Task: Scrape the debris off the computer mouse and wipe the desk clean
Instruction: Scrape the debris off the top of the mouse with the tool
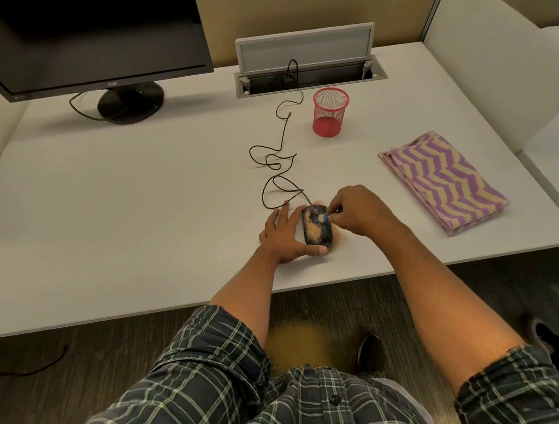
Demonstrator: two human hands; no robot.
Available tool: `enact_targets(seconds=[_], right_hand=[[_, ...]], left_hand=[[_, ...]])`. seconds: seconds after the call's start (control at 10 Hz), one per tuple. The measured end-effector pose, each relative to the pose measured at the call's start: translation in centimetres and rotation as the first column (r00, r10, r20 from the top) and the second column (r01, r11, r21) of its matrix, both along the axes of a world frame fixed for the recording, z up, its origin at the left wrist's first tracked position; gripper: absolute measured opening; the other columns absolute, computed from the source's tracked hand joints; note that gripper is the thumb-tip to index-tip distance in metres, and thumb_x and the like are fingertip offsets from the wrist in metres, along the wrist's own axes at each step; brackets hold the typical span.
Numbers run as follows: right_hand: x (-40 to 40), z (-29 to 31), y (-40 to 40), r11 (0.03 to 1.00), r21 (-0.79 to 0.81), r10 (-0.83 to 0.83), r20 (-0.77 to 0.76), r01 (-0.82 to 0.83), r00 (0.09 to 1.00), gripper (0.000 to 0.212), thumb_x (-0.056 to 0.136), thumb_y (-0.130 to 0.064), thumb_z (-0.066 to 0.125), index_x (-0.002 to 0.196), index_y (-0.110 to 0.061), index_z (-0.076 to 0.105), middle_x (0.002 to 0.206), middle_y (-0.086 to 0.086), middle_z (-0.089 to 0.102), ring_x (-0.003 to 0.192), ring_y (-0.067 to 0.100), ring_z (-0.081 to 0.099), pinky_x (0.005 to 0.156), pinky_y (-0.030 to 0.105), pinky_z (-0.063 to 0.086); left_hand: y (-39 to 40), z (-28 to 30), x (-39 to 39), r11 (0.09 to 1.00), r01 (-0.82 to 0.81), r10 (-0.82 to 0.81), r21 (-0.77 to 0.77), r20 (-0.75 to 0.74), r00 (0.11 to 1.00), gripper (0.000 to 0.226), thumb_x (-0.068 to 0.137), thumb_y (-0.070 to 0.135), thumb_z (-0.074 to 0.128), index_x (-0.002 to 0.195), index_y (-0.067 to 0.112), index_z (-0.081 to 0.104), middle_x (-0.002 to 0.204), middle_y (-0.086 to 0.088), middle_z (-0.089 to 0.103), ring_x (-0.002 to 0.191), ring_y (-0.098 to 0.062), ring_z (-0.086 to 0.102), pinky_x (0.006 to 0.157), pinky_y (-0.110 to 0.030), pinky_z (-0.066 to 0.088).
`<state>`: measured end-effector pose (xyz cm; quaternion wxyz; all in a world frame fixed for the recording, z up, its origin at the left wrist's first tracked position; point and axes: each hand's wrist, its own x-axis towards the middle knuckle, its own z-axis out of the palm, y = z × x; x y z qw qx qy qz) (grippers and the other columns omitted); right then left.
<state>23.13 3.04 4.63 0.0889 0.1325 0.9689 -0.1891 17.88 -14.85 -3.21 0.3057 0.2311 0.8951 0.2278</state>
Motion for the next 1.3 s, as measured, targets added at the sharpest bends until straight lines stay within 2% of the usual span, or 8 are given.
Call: enact_targets(seconds=[0.2, 0.3, 0.7, 1.2, 1.3], right_hand=[[-0.3, 0.6, 0.0, 0.997, 0.066, 0.047, 0.014, -0.048, 0.999, 0.022, 0.086, -0.018, 0.068, 0.105, -0.019, 0.079, 0.104, 0.001, 0.073, 0.087, 0.016, 0.063, 0.071, 0.029, 0.053], [-0.2, 0.7, -0.2, 0.992, 0.047, 0.117, 0.068, -0.121, 0.991, 0.022, 0.086, -0.017, 0.069, 0.106, -0.017, 0.079, 0.103, 0.002, 0.073, 0.086, 0.015, 0.063, 0.067, 0.024, 0.048], [-0.4, 1.1, -0.3, 0.961, 0.149, 0.225, 0.074, -0.234, 0.972, 0.022, 0.088, -0.02, 0.066, 0.107, -0.018, 0.078, 0.105, -0.001, 0.069, 0.09, 0.016, 0.06, 0.075, 0.032, 0.055], [-0.5, 1.2, -0.3, 0.958, 0.124, 0.248, 0.098, -0.259, 0.964, 0.021, 0.087, -0.018, 0.068, 0.105, -0.018, 0.079, 0.102, -0.002, 0.068, 0.089, 0.015, 0.06, 0.074, 0.03, 0.052], [-0.5, 1.6, -0.1, 0.956, 0.052, 0.279, 0.13, -0.287, 0.951, 0.021, 0.088, -0.019, 0.069, 0.106, -0.017, 0.078, 0.095, -0.006, 0.062, 0.088, 0.013, 0.056, 0.068, 0.024, 0.041]], left_hand=[[0.0, -0.1, -0.1, 1.0, 0.0, 0.0, -0.002, -0.004, 1.0, 0.121, 0.066, 0.077, 0.073, 0.157, 0.047, -0.002, 0.166, 0.01, -0.021, 0.153, -0.02, -0.016, 0.121, -0.055, 0.004], [0.0, -0.1, 0.0, 1.0, -0.002, 0.002, -0.006, -0.007, 1.0, 0.121, 0.067, 0.076, 0.074, 0.157, 0.047, -0.001, 0.166, 0.011, -0.021, 0.153, -0.02, -0.016, 0.121, -0.054, 0.004], [0.0, 0.0, 0.0, 1.0, 0.0, 0.0, -0.011, -0.001, 1.0, 0.121, 0.067, 0.076, 0.073, 0.157, 0.046, -0.002, 0.165, 0.011, -0.022, 0.153, -0.02, -0.016, 0.121, -0.054, 0.004], [0.0, -0.1, 0.0, 1.0, 0.001, -0.001, -0.011, -0.006, 1.0, 0.122, 0.067, 0.077, 0.073, 0.157, 0.045, -0.003, 0.166, 0.01, -0.021, 0.153, -0.02, -0.016, 0.12, -0.055, 0.004], [0.0, -0.1, 0.0, 1.0, 0.006, -0.006, -0.016, -0.002, 1.0, 0.122, 0.067, 0.078, 0.072, 0.157, 0.046, -0.004, 0.166, 0.01, -0.022, 0.153, -0.021, -0.016, 0.12, -0.055, 0.005]])
